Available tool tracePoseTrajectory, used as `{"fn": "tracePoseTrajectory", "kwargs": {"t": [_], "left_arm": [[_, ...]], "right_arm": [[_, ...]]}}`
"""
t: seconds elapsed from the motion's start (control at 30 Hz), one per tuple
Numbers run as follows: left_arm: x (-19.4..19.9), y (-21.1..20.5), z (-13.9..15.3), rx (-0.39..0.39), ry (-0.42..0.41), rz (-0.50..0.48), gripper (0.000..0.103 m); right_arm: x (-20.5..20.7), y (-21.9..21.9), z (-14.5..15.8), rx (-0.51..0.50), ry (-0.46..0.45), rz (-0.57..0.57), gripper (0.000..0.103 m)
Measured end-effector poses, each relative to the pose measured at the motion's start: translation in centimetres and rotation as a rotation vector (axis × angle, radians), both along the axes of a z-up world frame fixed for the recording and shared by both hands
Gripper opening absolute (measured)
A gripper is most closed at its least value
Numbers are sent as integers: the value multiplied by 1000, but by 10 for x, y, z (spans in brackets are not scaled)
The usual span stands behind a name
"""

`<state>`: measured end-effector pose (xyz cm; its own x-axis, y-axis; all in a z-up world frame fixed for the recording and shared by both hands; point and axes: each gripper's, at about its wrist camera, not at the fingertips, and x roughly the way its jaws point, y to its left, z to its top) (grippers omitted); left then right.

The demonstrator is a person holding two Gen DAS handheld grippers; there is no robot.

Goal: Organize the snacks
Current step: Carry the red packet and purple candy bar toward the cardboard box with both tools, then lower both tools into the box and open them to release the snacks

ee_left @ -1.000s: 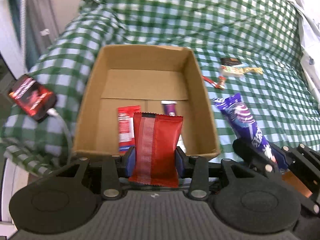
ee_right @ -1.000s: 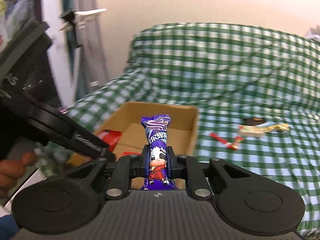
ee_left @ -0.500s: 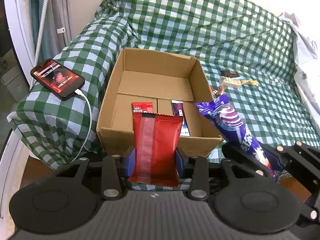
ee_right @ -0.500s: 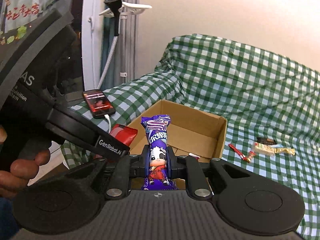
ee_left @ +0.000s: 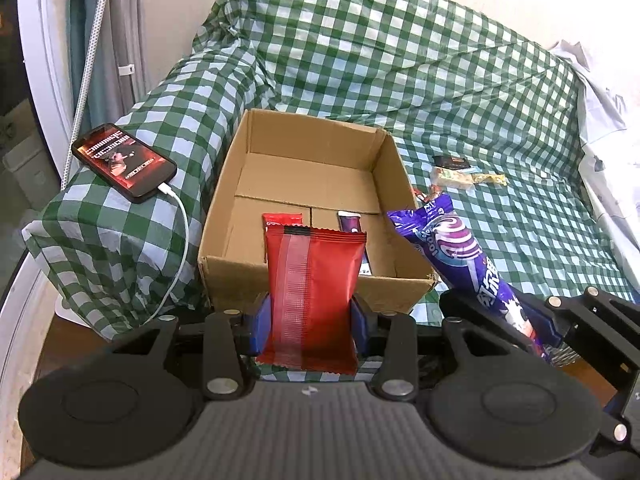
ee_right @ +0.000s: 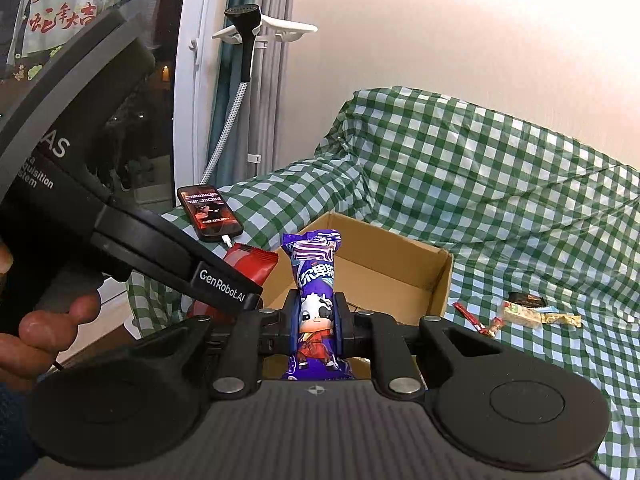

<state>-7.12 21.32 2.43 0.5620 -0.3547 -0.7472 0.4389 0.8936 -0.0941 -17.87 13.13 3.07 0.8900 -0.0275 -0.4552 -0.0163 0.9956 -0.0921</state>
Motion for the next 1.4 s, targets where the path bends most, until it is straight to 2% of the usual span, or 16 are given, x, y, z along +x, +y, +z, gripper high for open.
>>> {"fn": "tracePoseTrajectory", "kwargs": {"t": [1.4], "left_arm": [[16, -3, -15, 21, 45, -5, 45]], "right_arm": [[15, -1, -8, 23, 59, -9, 17]]}}
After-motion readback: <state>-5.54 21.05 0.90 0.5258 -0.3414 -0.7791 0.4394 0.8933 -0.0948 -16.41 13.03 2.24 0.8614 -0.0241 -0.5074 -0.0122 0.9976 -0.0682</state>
